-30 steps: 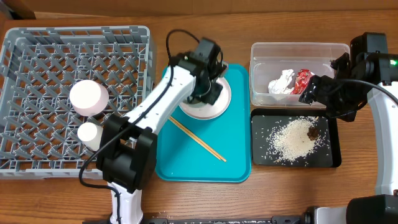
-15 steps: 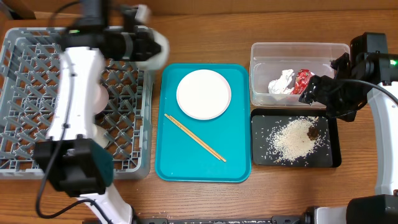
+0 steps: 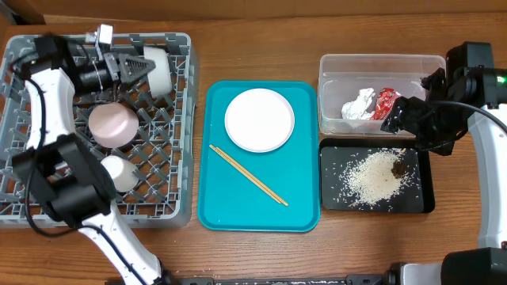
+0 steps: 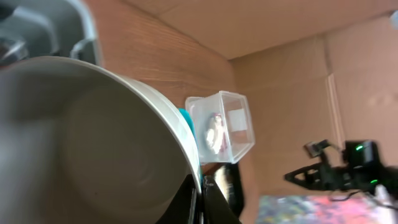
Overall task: Sort waste into correct bins and load items into the dishwasher
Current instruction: 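Grasp the grey bowl with the left gripper and place it in the rack, then reach the left gripper to the tray and grasp one chopstick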
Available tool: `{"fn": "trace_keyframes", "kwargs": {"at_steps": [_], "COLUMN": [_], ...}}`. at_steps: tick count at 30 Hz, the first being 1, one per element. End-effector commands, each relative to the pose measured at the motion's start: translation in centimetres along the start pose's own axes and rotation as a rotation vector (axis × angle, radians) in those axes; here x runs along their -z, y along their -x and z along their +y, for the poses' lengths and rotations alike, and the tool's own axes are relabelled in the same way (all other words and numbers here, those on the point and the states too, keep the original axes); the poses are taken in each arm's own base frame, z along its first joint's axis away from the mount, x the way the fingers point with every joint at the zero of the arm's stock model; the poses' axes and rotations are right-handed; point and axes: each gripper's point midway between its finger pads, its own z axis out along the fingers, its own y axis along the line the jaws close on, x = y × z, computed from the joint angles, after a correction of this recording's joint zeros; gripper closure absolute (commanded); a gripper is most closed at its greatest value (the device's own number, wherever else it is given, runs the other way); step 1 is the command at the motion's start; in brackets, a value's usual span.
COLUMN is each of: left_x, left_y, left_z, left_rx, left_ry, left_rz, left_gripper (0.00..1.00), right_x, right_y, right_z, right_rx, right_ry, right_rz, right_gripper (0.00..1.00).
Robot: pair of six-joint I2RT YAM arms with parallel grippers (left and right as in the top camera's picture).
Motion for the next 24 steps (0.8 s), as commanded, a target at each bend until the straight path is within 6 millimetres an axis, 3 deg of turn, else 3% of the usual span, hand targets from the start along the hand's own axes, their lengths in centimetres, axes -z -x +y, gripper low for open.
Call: {"fn": "trace_keyframes", "kwargs": {"at_steps": [1,3,5,9,10,12,14,15,19,24], "left_x": [1.6,2.8,4.5,7.9,8.7,10.1,11.4,11.9,12.8,11.5], "left_y": [0.1,0.1,0.1,0.0,-0.1,-0.2,-0.4,-0.5,-1.6,-3.7], "left_z": [1.9,2.8,3.3,3.6,3.3,2.7,1.7,1.1,-1.7,-5.7], "left_rx": [0.073,0.111,0.133,0.144,0.135,0.114,0.086,0.066,-0.011,-0.057], "left_ry": [-0.078,-0.071,-0.062,-0.039,-0.034,-0.024,-0.001,0.016,0.152,0.341], "left_rz": [-0.039,-0.06,-0.09,-0.147,-0.16,-0.184,-0.201,-0.204,-0.174,-0.086], "left_gripper": [0.96,0.95,0.85,0.49,0.42,0.17,0.04,0.0,0.0,0.0], "right_x": [0.8,0.8,0.8,0.8,0.8,0.8,0.8,0.8,0.8,0.8], "right_y": [0.4,0.4,0.4,0.4,0.4,0.4,0.4,0.4,0.4,0.4], "right_z": [0.3,0.3,0.3,0.3,0.3,0.3,0.3,0.3,0.3,0.3], "right_rx": [0.016,0.016,0.016,0.016,0.016,0.016,0.016,0.016,0.016,0.016], "right_ry": [0.002,0.001,0.001,0.002,0.002,0.001,0.001,0.001,0.001,0.001], "right_rz": [-0.033,-0.032,-0.032,-0.033,-0.033,-0.032,-0.032,-0.032,-0.032,-0.032], "right_gripper": [0.16,0.16,0.16,0.16,0.16,0.16,0.16,0.16,0.16,0.16]}}
